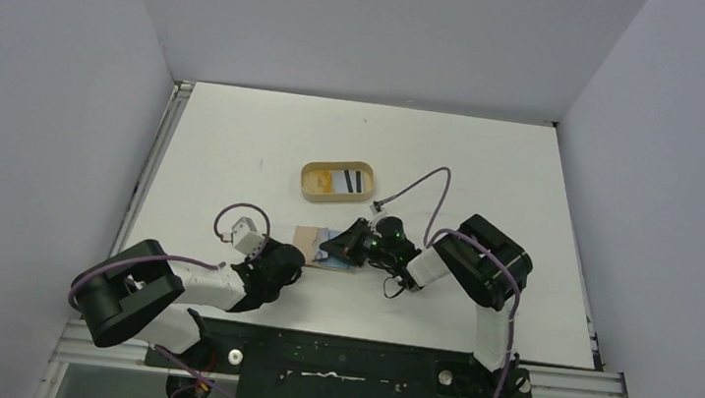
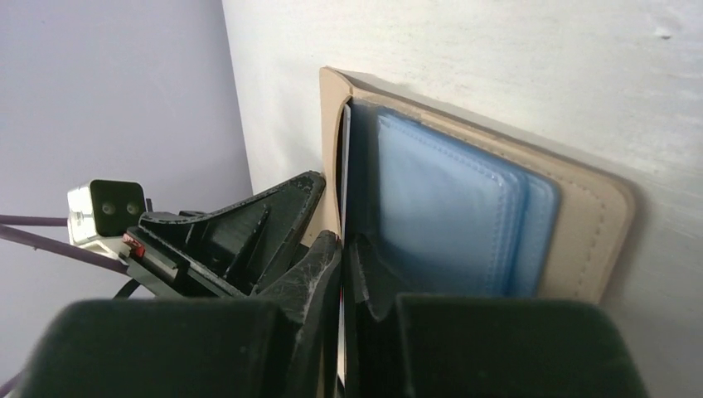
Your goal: Take the credit cards out of the card holder
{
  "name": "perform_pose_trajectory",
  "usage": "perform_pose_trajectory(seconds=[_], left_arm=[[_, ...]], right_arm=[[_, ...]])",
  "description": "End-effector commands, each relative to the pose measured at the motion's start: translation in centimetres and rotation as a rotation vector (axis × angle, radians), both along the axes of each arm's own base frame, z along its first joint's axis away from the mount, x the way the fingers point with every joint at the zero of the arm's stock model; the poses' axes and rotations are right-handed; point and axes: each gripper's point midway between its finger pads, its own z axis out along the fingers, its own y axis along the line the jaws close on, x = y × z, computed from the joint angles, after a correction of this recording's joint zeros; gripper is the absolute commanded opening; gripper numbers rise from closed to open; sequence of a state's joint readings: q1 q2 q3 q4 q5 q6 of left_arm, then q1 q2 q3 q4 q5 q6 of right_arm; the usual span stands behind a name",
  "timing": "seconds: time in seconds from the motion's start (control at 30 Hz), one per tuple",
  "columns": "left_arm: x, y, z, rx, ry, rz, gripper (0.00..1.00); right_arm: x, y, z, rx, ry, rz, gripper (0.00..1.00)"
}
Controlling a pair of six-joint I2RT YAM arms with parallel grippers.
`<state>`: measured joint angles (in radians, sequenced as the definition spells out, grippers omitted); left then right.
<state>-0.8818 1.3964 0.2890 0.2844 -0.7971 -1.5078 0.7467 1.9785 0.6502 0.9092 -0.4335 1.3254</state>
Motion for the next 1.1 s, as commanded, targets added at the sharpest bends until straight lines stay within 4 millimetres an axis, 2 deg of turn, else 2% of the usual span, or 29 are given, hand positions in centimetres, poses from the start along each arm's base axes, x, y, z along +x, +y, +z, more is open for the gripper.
perform_pose_trajectory(seconds=[0.0,0.13,0.4,0.5,0.63,0.73,0.93,1.07], left_arm=[[-3.1,2.5,-4.0,0.161,0.173,-0.052,0.00],[-3.1,2.7,-4.0,0.162,0.174,-0.044,0.00],[-3.3,3.3,-3.8,0.170,0.177,-0.017,0.00],[-3.3,3.7,-3.5,0.176,0.177,-0.001,0.00],[-3.0,3.7,-2.7,0.163,0.153,0.007,0.00],[-3.0,3.8,-2.1,0.156,0.147,0.022,0.00],[-2.8,4.1,-1.2,0.107,0.136,0.087,0.00],[-2.3,3.8,-0.7,0.035,0.118,0.135,0.00]], right_arm=[[1.1,1.1,2.7,0.055,-0.074,0.018,0.00],[1.1,0.2,3.0,-0.008,-0.080,0.032,0.00],[1.1,-3.3,3.8,-0.204,-0.112,0.073,0.00],[1.9,-4.7,5.8,-0.238,-0.164,0.085,0.00],[4.1,-6.7,9.2,-0.235,-0.240,0.068,0.00],[5.5,-8.5,11.0,-0.244,-0.275,0.047,0.00],[7.8,-11.3,12.9,-0.253,-0.310,0.009,0.00],[8.7,-12.1,13.3,-0.248,-0.318,-0.002,0.00]])
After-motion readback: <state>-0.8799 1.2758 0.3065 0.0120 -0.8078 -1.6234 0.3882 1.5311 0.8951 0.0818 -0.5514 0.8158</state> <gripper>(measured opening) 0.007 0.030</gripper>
